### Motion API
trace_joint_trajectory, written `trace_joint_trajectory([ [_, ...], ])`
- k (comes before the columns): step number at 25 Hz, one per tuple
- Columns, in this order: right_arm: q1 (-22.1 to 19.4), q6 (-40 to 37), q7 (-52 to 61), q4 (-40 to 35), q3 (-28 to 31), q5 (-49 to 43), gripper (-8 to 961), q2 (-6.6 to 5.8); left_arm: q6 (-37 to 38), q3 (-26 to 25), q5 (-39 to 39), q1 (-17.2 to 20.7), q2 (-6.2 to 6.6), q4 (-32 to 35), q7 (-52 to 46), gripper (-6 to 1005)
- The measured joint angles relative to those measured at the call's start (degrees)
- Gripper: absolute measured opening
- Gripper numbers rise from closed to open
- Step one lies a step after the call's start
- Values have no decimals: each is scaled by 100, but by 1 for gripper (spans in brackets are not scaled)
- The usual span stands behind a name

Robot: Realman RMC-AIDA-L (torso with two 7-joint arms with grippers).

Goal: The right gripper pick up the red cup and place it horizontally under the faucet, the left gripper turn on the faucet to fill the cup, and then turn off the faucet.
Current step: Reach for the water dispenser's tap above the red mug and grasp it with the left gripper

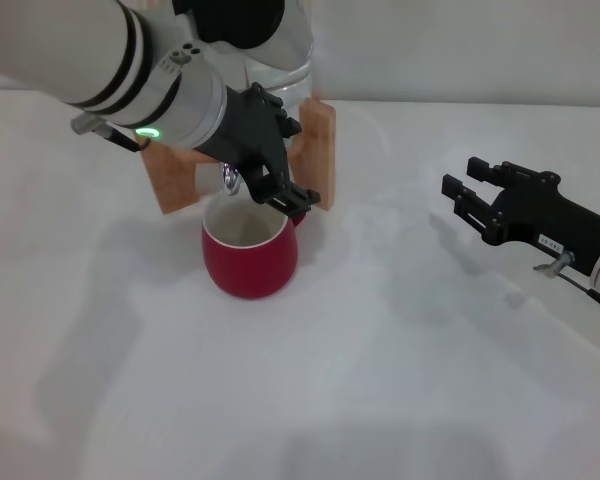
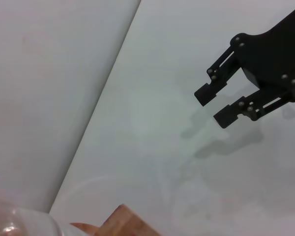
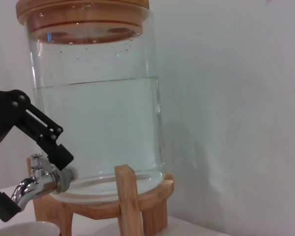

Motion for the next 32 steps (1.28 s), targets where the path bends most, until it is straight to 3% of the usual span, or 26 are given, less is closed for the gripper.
trace_joint_trajectory([
  [32, -6, 4, 8, -9, 61, -3, 394, -24, -165, -78, 69, -102, 0, 172, -256, 811],
])
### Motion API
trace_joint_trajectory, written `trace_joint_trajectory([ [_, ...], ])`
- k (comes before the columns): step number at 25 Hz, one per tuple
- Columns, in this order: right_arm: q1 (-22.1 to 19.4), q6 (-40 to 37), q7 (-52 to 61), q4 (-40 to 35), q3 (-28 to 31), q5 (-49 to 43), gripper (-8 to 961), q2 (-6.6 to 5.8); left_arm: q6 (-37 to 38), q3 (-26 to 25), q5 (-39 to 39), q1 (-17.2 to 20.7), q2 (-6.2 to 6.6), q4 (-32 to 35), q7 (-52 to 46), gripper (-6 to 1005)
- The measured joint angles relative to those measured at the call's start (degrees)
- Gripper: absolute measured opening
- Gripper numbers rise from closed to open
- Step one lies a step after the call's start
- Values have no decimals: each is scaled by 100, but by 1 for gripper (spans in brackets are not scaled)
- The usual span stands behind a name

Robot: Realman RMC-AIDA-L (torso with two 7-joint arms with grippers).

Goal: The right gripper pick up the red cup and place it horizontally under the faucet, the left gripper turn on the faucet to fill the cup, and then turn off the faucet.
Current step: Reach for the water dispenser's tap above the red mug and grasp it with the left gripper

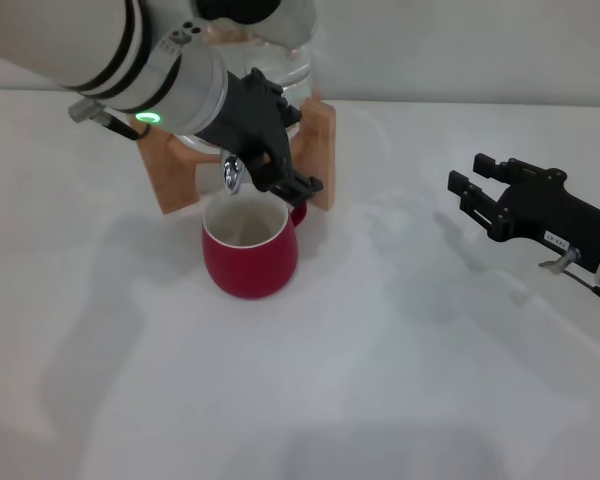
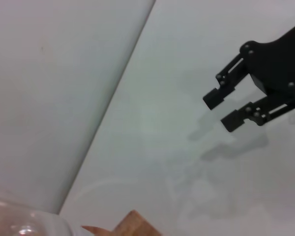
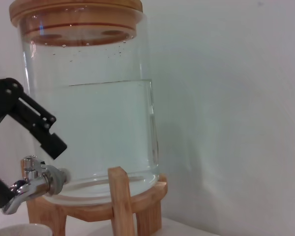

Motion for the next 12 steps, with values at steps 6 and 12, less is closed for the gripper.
trace_joint_trajectory([
  [6, -1, 12, 0, -26, 0, 3, 394, -2, -212, -36, 3, -27, 3, 0, -98, 812],
  [12, -1, 32, 7, -54, 0, 3, 394, -2, -384, -72, 54, -101, 17, 7, -197, 812],
])
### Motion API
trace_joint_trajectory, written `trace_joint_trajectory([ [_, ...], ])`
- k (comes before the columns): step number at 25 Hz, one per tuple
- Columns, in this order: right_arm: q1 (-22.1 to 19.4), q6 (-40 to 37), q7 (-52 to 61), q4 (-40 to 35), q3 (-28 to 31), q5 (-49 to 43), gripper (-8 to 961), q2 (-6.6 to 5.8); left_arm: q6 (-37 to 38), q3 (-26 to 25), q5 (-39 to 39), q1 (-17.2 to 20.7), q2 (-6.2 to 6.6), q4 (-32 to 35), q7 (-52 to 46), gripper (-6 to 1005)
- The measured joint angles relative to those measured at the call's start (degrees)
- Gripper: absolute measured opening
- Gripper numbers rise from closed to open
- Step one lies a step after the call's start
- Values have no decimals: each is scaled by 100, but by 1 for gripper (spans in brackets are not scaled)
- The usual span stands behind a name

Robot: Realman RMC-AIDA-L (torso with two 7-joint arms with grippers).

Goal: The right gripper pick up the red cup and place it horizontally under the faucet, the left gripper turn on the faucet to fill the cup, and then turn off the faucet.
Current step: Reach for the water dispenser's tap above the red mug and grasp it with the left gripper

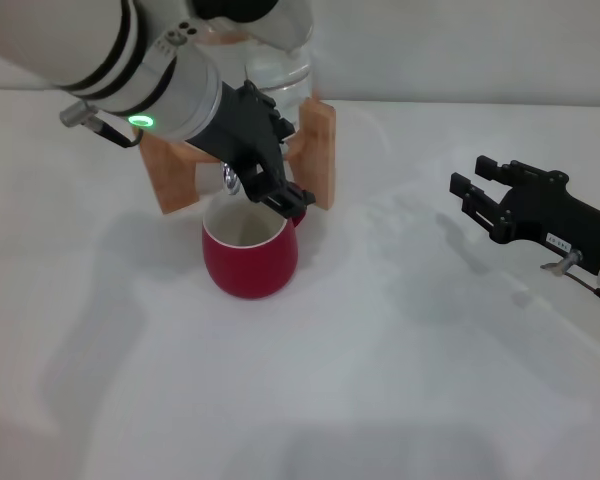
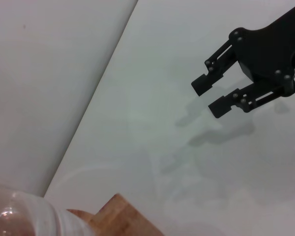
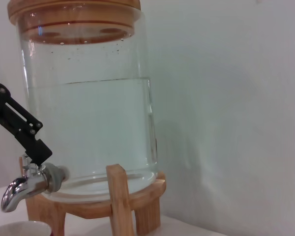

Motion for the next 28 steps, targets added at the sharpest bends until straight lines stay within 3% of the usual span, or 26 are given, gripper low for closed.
trace_joint_trajectory([
  [28, -18, 16, 33, 3, -38, 0, 394, -18, -562, -369, -56, -185, 4, 77, -63, 811],
])
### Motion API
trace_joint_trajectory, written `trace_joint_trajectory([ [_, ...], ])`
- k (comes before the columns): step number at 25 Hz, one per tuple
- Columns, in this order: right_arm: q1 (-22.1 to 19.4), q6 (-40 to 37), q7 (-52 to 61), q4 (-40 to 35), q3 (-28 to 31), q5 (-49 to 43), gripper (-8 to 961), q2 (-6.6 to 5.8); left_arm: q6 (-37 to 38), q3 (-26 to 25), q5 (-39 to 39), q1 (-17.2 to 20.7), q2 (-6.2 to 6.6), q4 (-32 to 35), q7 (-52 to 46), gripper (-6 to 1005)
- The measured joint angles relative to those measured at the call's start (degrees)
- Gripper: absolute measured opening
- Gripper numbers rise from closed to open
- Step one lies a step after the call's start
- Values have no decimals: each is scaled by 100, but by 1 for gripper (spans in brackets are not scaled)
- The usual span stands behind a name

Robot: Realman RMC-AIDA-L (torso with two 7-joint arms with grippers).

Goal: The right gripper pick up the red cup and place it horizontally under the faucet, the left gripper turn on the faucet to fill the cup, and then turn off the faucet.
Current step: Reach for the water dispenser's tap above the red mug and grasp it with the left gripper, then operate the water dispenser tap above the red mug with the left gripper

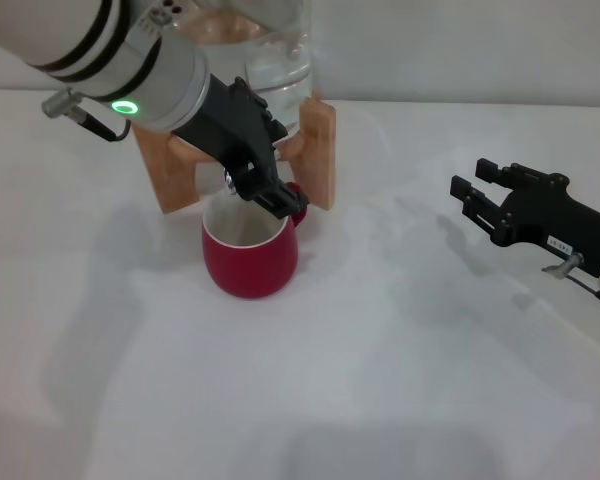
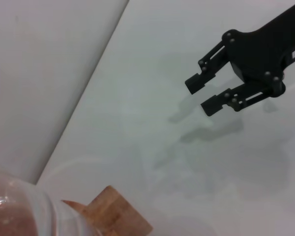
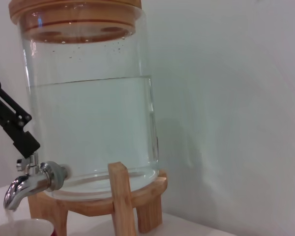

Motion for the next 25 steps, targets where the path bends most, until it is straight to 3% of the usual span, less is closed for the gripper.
trace_joint_trajectory([
  [25, -8, 0, 6, -1, 19, 0, 393, 9, 268, 45, -5, 7, -22, -213, 59, 811],
])
